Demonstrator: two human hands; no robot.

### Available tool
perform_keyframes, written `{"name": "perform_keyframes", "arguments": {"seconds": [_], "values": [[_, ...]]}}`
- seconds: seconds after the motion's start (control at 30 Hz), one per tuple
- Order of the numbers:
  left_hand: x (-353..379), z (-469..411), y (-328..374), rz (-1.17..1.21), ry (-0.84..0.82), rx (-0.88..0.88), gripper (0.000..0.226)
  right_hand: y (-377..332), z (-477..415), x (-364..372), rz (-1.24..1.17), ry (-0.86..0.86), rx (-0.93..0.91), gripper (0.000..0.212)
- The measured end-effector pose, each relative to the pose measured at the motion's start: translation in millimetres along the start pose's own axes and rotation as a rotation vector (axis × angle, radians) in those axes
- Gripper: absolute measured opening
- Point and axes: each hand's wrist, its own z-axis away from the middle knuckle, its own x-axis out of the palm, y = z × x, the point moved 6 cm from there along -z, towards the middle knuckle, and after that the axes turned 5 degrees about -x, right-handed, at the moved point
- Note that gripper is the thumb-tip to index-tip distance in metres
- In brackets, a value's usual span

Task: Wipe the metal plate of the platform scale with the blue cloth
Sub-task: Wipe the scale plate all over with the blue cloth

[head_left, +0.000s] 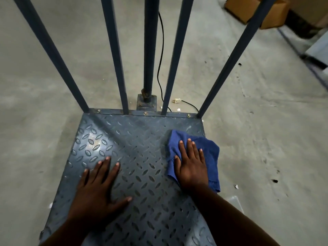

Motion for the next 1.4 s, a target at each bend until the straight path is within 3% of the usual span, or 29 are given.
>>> {"name": "perform_keyframes", "arguments": {"seconds": [0.2, 0.33, 0.5, 0.6, 0.67, 0.93, 1.1, 1.4], "values": [[3, -4, -1, 0.029, -0.118, -0.02, 0.121, -38, -9, -8, -0.016, -0.104, 0.151, 0.082], [3, -8, -5, 0.066, -0.149, -0.015, 0.125, -90, -12, -8, -0.063, -0.26, 0.053, 0.097], [-1, -8, -2, 0.085, -0.206, -0.027, 0.162, -104, 8, -15, -0.084, -0.609, -0.06, 0.118], [-12, -7, 4, -0.014, -0.445, -0.066, 0.182, -102, 27, -21, -0.075, -0.705, -0.095, 0.125], [-23, -2, 9, -0.061, -0.517, -0.071, 0.181, -107, 37, -22, -0.06, -0.723, -0.103, 0.126], [-36, 31, 32, -0.125, -0.525, -0.079, 0.168, -137, 69, -13, 0.015, -0.713, -0.131, 0.132], [-37, 42, 32, -0.139, -0.548, -0.091, 0.169, -120, 51, -10, 0.09, -0.713, -0.277, 0.14], [-25, 42, 25, -0.093, -0.518, -0.1, 0.165, -103, 48, -25, -0.011, -0.718, -0.108, 0.132]]}}
